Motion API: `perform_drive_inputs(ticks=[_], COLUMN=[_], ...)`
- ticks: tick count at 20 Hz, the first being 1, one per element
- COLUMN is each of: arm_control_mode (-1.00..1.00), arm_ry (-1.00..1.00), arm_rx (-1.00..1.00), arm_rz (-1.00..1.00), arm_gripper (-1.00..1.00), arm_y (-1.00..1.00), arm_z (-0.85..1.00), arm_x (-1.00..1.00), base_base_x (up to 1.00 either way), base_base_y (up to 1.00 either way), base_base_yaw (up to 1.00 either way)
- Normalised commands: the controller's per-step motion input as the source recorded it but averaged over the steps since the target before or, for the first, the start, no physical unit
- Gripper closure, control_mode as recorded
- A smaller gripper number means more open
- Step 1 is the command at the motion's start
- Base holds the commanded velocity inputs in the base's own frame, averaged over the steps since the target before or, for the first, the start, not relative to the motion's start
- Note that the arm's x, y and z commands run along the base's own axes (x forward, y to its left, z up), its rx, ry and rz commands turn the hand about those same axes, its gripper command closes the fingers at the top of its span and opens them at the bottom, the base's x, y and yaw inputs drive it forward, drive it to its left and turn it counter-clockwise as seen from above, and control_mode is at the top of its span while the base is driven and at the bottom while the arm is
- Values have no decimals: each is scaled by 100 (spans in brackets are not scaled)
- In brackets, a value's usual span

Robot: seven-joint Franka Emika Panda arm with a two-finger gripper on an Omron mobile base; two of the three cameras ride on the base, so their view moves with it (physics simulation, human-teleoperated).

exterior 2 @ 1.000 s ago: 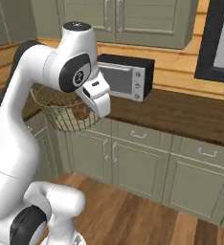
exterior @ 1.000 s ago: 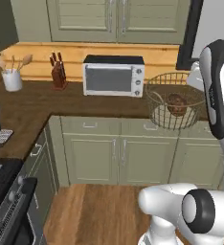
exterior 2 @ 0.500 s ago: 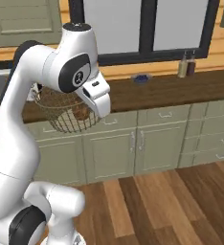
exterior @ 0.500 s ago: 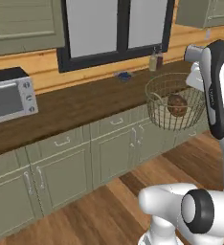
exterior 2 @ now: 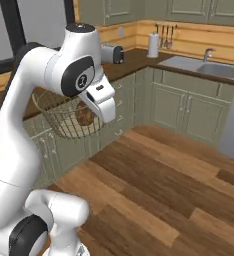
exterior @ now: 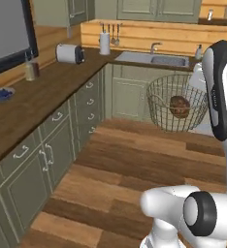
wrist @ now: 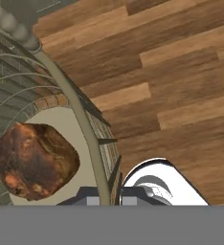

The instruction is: Open the cabinet, pick up the bread from the cabinet and place it in the basket. Then move the basket to the dining counter.

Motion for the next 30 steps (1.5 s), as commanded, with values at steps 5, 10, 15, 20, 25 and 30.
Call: perform_drive_inputs(ticks=[5,10,15,20,25,30], arm_control_mode=[100,100,100,100,100,100], arm_ry=[0,0,0,0,0,0], arm_rx=[0,0,0,0,0,0], arm_rz=[0,0,0,0,0,0], arm_gripper=[100,100,100,100,100,100], arm_y=[0,0,0,0,0,0], arm_z=[0,0,0,0,0,0], arm_x=[0,0,0,0,0,0], base_base_x=[0,0,2,54,100,100], base_base_y=[4,2,16,72,89,37], base_base_yaw=[-100,-100,-97,-73,-42,-51])
